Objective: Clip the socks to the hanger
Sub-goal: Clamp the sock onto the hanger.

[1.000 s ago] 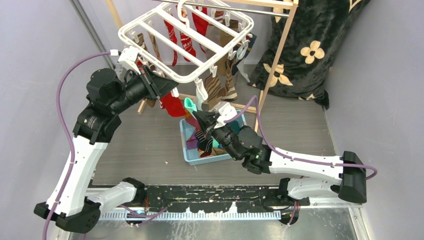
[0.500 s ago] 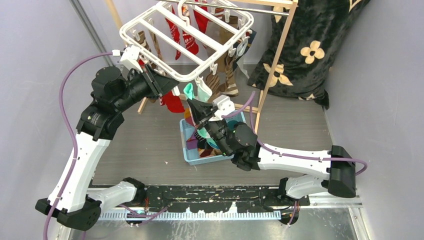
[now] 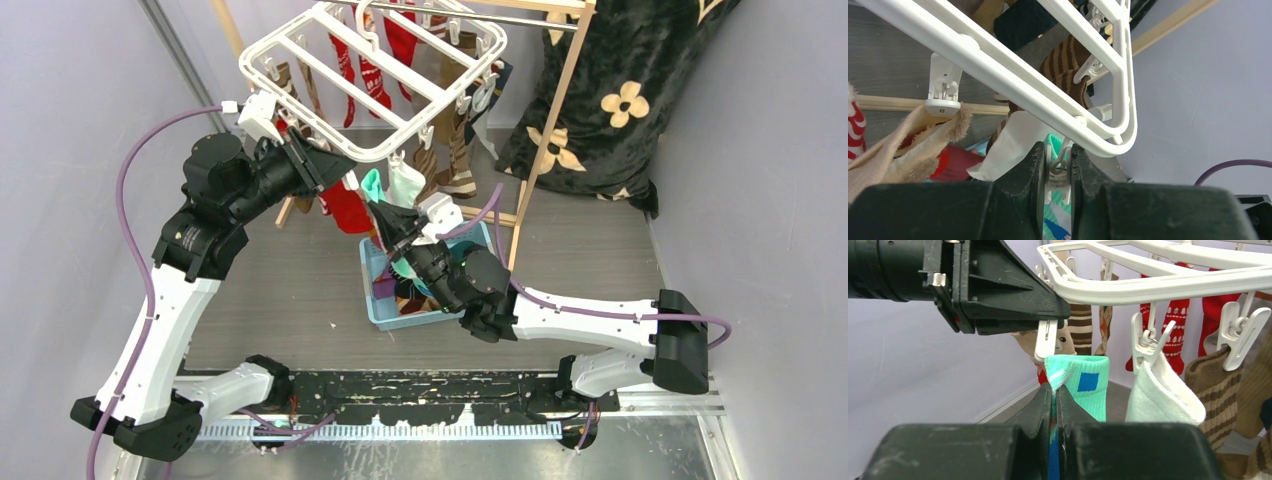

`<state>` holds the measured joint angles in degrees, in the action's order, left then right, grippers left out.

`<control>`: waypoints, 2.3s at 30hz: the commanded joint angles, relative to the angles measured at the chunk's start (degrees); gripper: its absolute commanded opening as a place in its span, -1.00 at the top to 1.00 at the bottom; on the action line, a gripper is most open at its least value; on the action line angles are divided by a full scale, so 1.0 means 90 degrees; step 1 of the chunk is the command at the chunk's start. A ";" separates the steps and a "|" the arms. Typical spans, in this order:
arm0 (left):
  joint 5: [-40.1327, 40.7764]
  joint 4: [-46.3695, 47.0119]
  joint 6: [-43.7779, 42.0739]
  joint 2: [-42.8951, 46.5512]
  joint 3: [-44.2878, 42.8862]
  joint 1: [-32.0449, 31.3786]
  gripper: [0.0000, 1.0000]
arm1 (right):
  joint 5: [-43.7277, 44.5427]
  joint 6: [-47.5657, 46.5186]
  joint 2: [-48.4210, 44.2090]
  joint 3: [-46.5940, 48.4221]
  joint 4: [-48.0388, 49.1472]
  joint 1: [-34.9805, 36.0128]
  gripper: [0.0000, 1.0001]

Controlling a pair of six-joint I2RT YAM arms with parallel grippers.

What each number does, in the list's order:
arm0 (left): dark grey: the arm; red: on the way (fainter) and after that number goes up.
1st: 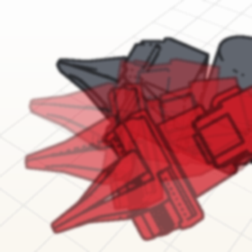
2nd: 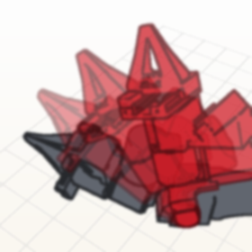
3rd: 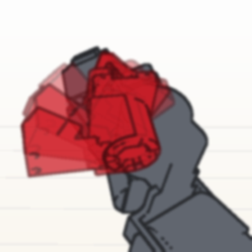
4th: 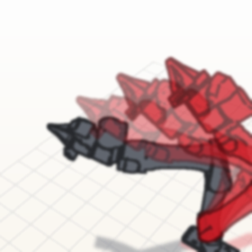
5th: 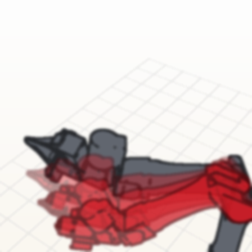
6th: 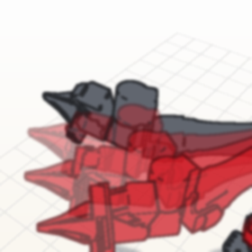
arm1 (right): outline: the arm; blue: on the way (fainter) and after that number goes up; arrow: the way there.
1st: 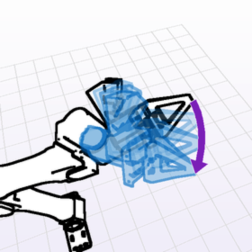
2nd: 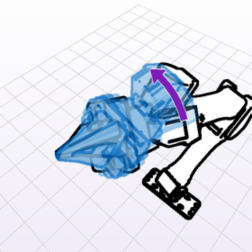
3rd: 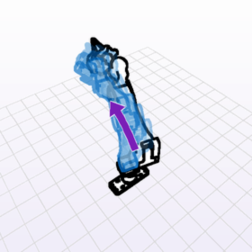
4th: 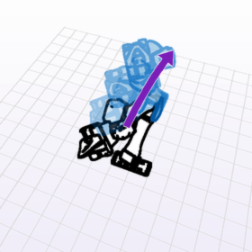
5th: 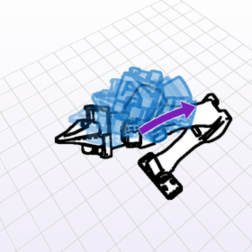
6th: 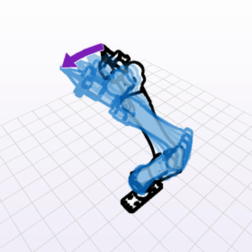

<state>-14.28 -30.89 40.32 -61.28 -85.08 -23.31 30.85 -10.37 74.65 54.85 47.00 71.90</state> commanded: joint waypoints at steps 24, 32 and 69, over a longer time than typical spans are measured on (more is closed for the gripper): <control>0.0481 -0.0150 -0.0026 0.0023 -0.0112 0.0002 1.00 | -0.0155 -0.0579 0.0155 0.0434 0.0420 0.0192 0.98; 0.0513 -0.0189 -0.0084 0.0058 -0.0068 0.0002 1.00 | -0.0198 -0.0689 0.0262 0.0613 0.0445 0.0196 0.98; 0.0942 -0.0433 -0.0407 0.0132 0.0062 0.0002 -0.42 | -0.0254 -0.0883 0.0350 0.0946 0.0355 0.0194 0.36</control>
<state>-8.99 -32.86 38.46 -60.75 -83.53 -23.40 29.43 -19.18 80.51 59.94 50.50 73.38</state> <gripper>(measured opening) 0.562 0.129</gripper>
